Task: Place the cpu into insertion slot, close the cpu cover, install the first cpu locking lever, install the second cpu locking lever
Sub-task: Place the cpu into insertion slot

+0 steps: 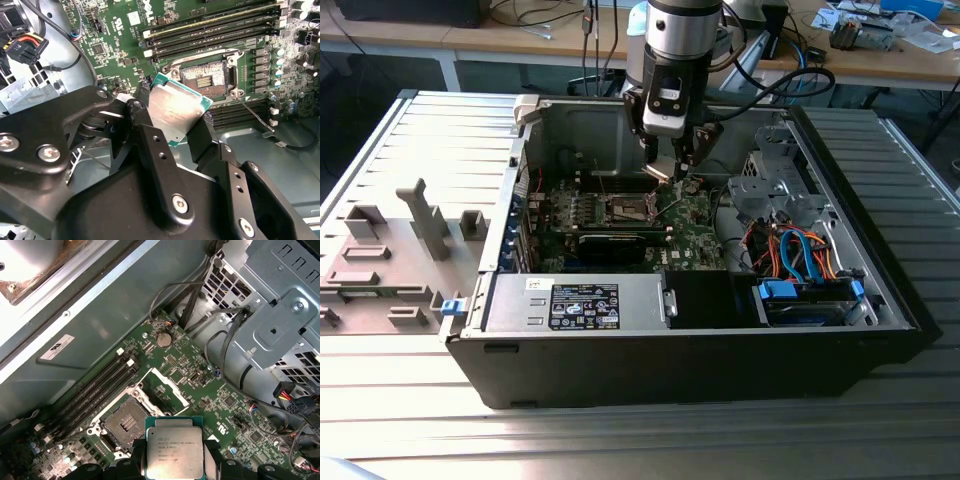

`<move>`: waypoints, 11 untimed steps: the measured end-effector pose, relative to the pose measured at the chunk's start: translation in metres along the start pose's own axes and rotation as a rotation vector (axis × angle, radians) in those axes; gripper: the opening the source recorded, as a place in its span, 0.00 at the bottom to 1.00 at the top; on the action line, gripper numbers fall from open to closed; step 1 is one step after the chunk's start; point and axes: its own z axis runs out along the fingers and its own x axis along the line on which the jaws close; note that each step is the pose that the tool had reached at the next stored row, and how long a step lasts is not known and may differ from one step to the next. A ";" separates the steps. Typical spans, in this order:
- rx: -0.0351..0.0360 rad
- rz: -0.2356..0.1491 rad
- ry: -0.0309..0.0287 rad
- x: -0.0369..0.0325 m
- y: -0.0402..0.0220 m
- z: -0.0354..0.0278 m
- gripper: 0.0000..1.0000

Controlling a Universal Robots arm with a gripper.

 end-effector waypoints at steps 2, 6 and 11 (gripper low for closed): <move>0.0002 0.002 -0.0003 0.0000 0.0000 0.0000 0.54; 0.0008 0.006 -0.0010 0.0000 0.0000 0.0000 0.54; 0.0019 0.013 -0.0023 0.0000 0.0000 0.0000 0.54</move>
